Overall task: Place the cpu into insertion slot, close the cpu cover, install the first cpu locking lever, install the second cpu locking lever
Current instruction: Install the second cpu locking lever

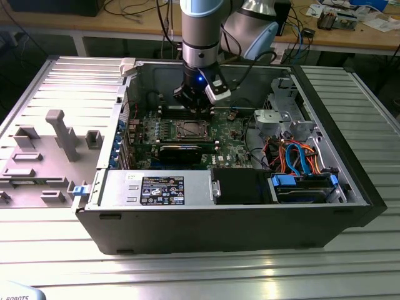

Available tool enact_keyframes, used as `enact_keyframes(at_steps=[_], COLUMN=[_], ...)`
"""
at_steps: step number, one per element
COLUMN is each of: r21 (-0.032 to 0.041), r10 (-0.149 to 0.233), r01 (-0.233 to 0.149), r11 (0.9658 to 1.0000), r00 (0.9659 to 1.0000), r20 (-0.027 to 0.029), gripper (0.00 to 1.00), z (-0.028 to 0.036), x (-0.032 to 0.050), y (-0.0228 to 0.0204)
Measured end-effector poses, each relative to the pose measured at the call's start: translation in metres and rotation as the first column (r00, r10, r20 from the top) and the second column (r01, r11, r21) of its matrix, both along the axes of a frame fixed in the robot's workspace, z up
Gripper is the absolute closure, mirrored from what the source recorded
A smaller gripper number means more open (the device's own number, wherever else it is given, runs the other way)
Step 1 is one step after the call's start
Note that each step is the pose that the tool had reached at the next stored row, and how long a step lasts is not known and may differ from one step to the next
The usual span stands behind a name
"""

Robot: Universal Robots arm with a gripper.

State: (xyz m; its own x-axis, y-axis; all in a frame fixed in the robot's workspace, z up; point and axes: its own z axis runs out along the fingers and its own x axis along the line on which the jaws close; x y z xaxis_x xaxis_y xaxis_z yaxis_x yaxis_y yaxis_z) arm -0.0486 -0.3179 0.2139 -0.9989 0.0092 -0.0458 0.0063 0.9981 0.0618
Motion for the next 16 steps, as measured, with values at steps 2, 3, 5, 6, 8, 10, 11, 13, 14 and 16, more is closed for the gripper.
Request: enact_keyframes(at_steps=[2,3,5,6,8,10,11,13,14,16], r21=[-0.0003,-0.0006,-0.0014,-0.0015,-0.0016,-0.0014,-0.0015,-0.0014,-0.0015,-0.0015], r10=[0.000,0.000,0.000,0.000,0.000,0.000,0.000,0.000,0.000,0.000], r01=[0.000,0.000,0.000,0.000,0.000,0.000,0.000,0.000,0.000,0.000], r11=[1.0000,1.0000,1.0000,1.0000,1.0000,1.0000,1.0000,1.0000,1.0000,1.0000], r00=[1.0000,1.0000,1.0000,1.0000,1.0000,1.0000,1.0000,1.0000,1.0000,1.0000], r20=[0.0000,0.0000,-0.0001,0.0000,0.0000,0.0001,0.0000,0.0000,0.0000,0.0000], gripper=[0.88,0.88,0.88,0.88,0.88,0.88,0.88,0.88,0.88,0.88], z=[0.0000,0.0000,0.0000,0.0000,0.0000,-0.0001,0.0000,0.0000,0.0000,0.0000], x=[0.0000,0.0000,0.0000,0.0000,0.0000,0.0000,0.0000,0.0000,0.0000,0.0000], y=[-0.0055,-0.0071,-0.0117,-0.0126,-0.0155,-0.0172,-0.0178,-0.0190,-0.0191,-0.0192])
